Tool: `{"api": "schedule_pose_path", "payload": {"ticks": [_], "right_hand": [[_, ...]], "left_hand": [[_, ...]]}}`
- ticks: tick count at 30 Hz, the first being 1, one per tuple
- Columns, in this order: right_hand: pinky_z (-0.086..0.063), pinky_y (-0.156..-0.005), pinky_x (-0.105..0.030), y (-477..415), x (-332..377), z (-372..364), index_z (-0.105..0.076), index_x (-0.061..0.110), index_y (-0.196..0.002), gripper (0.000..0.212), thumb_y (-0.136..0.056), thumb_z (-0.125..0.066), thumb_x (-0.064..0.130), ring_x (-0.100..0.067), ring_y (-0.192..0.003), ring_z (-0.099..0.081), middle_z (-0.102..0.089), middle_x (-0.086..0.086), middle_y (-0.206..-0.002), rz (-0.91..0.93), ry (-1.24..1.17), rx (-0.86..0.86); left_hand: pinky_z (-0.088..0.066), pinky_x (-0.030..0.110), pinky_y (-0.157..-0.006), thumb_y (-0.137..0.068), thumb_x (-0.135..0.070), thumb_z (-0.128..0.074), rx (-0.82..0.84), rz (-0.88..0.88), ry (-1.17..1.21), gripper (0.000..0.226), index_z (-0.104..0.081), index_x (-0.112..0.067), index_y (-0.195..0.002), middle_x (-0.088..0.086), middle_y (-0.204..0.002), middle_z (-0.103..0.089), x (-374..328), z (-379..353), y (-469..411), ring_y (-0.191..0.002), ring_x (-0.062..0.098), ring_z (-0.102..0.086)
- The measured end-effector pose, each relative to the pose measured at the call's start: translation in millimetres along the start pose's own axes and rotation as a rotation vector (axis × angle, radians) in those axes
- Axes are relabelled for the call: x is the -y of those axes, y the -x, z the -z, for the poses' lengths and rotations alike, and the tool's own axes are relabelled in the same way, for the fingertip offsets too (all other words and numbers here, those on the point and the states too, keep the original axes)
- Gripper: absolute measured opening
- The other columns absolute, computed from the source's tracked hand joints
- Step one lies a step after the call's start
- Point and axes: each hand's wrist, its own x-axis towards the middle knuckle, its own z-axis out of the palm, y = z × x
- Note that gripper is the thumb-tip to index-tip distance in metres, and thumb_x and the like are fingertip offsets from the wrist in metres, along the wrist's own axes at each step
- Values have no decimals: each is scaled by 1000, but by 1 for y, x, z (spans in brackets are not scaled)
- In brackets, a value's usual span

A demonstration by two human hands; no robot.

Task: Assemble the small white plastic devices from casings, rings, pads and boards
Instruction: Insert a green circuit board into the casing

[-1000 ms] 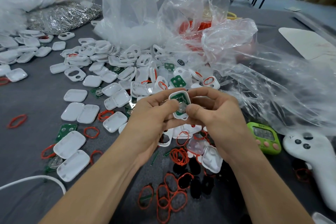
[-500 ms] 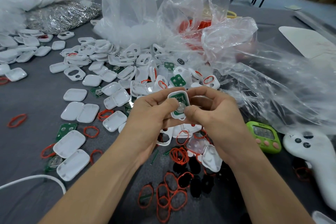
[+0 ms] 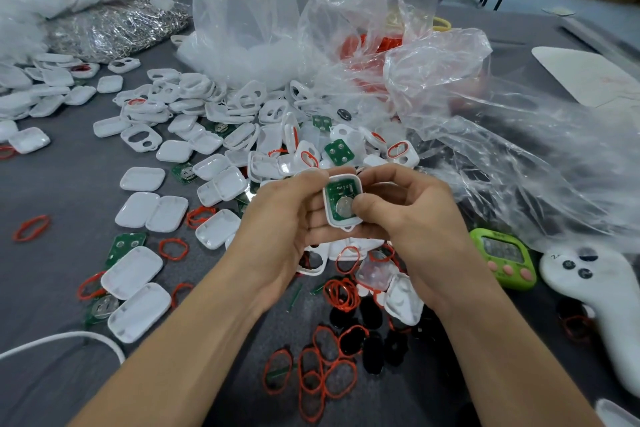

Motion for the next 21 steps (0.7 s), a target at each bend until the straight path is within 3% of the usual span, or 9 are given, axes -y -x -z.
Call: {"api": "schedule_pose_path", "payload": {"ticks": [3, 9, 11, 14, 15, 21], "right_hand": [[-63, -66, -50, 1, 1, -1, -75, 16, -86, 21, -87, -71, -4, -29, -75, -77, -79, -9, -84, 2, -6, -10], [-60, -61, -31, 1, 1, 1, -75, 12, -93, 18, -89, -70, -5, -25, -75, -77, -79, -8, -84, 42, 3, -31], [-61, -60, -35, 2, 2, 1, -74, 13, -93, 17, -89, -70, -3, -25, -75, -77, -79, -8, -84, 45, 15, -43], [-63, -66, -58, 3, 4, 1, -75, 18, -91, 12, -87, -72, 7, -29, -76, -77, -79, -7, -85, 39, 50, -59], [-63, -69, -59, 4, 4, 1, -75, 19, -90, 11, -83, -72, 11, -29, -76, -77, -79, -7, -85, 42, 44, -60], [-63, -80, -42, 7, 7, 0, -73, 29, -95, 23, -75, -74, 19, -15, -89, -75, -78, 8, -98, 234, 193, -145]], "left_hand": [[-61, 52, -90, -91, -2, -37, 46, 40, 55, 42, -70, 3, -116, 25, -112, -74, -3, 1, 1, -93, 36, -74], [-64, 39, -76, -82, 15, -42, 142, 74, 132, 47, -79, -2, -107, 21, -112, -76, -4, 7, -1, -93, 29, -77], [-63, 38, -81, -79, 13, -52, 202, 94, 140, 46, -77, -5, -113, 19, -114, -75, -5, 9, -1, -99, 29, -76], [-62, 38, -85, -78, 6, -65, 269, 125, 182, 44, -75, -7, -119, 17, -117, -75, -7, 11, -2, -104, 29, -74], [-62, 39, -86, -77, 3, -69, 284, 134, 198, 45, -76, -9, -120, 17, -118, -74, -8, 12, -2, -105, 29, -74], [-58, 41, -96, -76, -5, -73, 322, 156, 231, 50, -74, -15, -125, 10, -125, -72, -10, 12, -2, -113, 24, -71]]}}
